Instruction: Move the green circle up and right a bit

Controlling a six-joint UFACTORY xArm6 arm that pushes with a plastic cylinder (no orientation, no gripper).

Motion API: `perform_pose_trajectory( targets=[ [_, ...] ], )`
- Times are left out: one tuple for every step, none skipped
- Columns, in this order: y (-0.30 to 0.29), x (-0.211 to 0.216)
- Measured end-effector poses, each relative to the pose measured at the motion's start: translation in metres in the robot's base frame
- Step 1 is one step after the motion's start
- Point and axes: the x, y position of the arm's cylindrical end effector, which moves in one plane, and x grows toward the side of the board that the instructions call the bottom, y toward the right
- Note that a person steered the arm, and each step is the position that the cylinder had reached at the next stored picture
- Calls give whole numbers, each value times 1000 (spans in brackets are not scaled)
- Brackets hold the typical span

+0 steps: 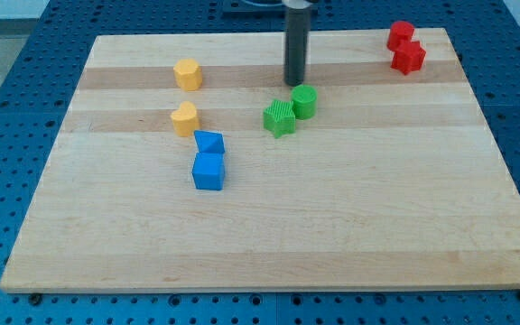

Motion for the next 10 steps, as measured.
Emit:
perform_pose_trajectory(
  targets=[
    [-23, 28],
    [-20, 47],
    [1, 48],
    [37, 52],
    [74, 57],
    [106, 74],
    [128, 96],
    [143, 93],
    [144, 79],
    [144, 60]
  ],
)
